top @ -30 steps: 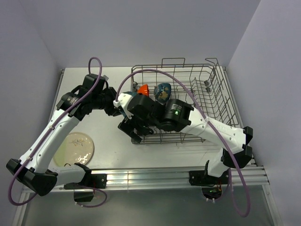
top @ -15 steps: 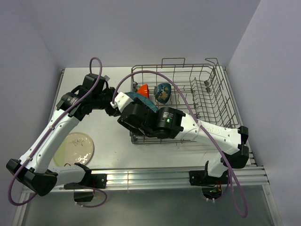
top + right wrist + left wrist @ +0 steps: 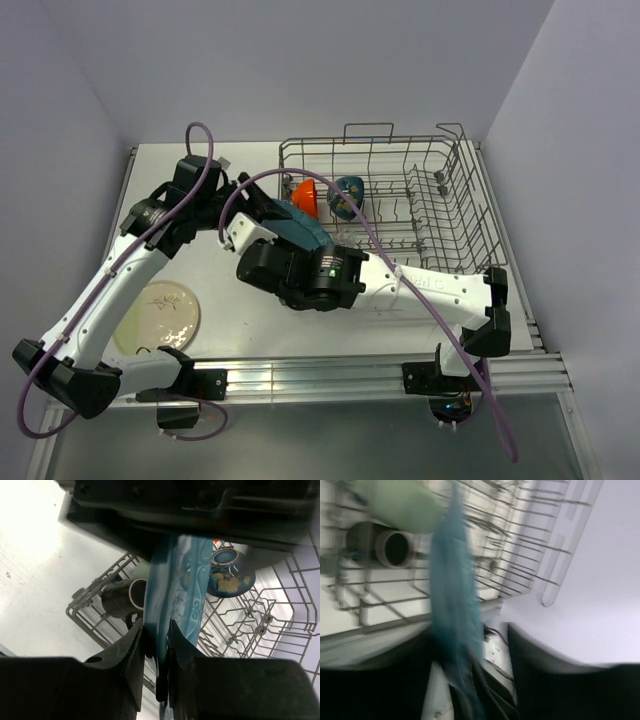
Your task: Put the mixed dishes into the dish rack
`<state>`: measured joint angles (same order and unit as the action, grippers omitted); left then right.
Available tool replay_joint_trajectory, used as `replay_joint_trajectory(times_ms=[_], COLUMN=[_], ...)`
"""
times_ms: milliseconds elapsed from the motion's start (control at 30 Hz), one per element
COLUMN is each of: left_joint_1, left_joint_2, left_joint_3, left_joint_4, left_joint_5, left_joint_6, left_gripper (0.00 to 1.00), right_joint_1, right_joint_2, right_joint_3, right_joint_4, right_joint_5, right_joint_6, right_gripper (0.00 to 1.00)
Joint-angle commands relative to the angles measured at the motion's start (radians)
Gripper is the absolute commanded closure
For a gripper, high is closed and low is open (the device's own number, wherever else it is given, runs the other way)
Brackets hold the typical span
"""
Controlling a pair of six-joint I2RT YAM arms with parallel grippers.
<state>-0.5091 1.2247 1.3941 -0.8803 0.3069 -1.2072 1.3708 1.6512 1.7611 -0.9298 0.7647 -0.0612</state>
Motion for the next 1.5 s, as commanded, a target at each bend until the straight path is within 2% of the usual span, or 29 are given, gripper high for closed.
replay_joint_trajectory(times_ms=[0, 33, 67, 200, 333, 467, 600, 667, 833, 1033, 1267, 1467], left_joint_1=[-0.016, -0.013, -0.009, 0.032, 0.079, 0.098, 0.098, 0.098, 0.098, 0.099, 0.099, 0.098], left_joint_2=[-0.096, -0.102, -0.108, -0.14, -0.195, -0.286, -0.41, -0.432, -0.455, -0.458, -0.449, -0.459], left_joint_3=[0.036, 0.037, 0.045, 0.085, 0.128, 0.155, 0.123, 0.106, 0.039, -0.024, -0.047, -0.058], left_joint_4=[0.243, 0.257, 0.268, 0.262, 0.183, 0.078, 0.034, 0.017, -0.002, 0.032, 0.053, 0.044], left_joint_5=[0.13, 0.126, 0.123, 0.077, -0.058, -0.335, -0.48, -0.491, -0.425, -0.351, -0.304, -0.292], left_joint_6=[0.006, 0.005, 0.009, 0.038, 0.049, 0.022, -0.017, -0.022, -0.049, -0.072, -0.075, -0.077], left_gripper=[0.3, 0.11, 0.01, 0.01, 0.01, 0.01, 0.01, 0.01, 0.03, 0.06, 0.07, 0.07], right_joint_1=[-0.012, -0.012, -0.012, -0.01, -0.012, -0.038, -0.129, -0.191, -0.496, -0.772, -0.976, -1.087], right_joint_2=[-0.05, -0.056, -0.073, -0.116, -0.155, -0.2, -0.24, -0.277, -0.359, -0.354, -0.346, -0.312], right_joint_3=[-0.012, -0.017, -0.025, -0.071, -0.103, -0.124, -0.146, -0.147, -0.141, -0.1, -0.17, -0.209], right_joint_4=[0.052, 0.049, 0.055, 0.065, 0.072, 0.077, 0.086, 0.097, 0.138, 0.143, 0.223, 0.296], right_joint_5=[0.038, 0.045, 0.047, 0.065, 0.087, 0.085, 0.016, -0.037, -0.307, -0.56, -0.786, -0.89], right_joint_6=[0.043, 0.046, 0.044, 0.049, 0.057, 0.06, 0.13, 0.156, 0.253, 0.319, 0.391, 0.426], right_gripper=[1.0, 1.0, 1.0, 1.0, 1.0, 1.0, 1.0, 1.0, 1.0, 1.0, 1.0, 1.0])
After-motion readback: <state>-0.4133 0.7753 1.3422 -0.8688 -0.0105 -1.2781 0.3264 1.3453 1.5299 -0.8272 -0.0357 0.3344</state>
